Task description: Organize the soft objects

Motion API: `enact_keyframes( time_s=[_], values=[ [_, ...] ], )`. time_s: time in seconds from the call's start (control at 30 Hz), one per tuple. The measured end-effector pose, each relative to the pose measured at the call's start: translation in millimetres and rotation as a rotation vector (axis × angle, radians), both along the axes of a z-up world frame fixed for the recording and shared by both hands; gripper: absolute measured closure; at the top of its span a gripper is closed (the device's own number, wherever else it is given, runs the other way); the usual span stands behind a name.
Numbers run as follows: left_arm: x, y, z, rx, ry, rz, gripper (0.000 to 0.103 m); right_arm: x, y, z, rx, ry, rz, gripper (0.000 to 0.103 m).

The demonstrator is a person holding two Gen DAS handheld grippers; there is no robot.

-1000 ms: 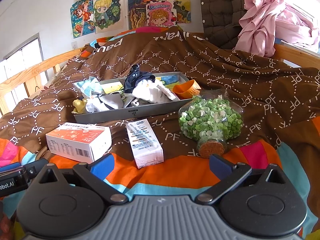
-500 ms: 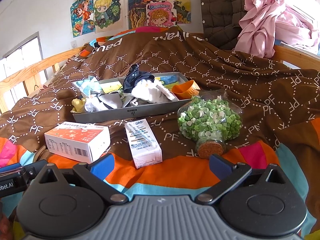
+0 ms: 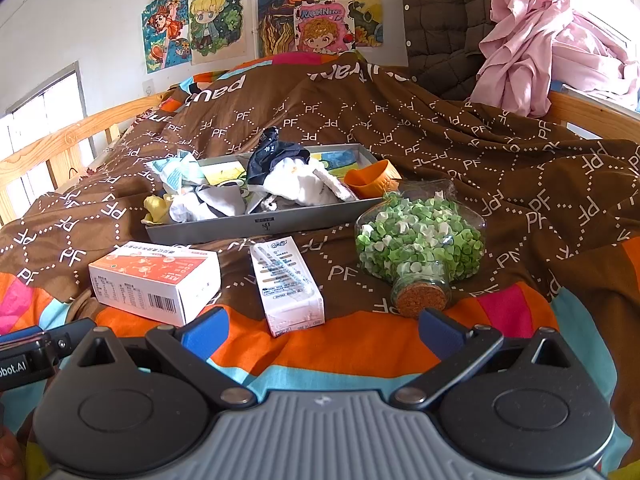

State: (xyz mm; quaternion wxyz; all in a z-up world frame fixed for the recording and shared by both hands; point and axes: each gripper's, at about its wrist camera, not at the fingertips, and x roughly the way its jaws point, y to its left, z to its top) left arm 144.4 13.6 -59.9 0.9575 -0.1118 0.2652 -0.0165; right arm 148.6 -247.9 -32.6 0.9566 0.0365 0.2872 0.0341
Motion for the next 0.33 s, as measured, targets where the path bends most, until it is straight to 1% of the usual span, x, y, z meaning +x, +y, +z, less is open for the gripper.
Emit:
enact_keyframes(
  time_s=[0.17, 0.33],
  values=[
    [-0.3, -0.1, -0.1, 0.001, -0.003, 0.001, 0.001, -0.1, -0.2, 0.0, 0.000, 0.000, 0.000, 0.000],
    [-3.0, -2.5, 1.3, 0.020, -0.033, 0.005, 0.001, 0.1, -0.8, -0.6, 0.000, 0.005, 0.002, 0.000]
  ],
)
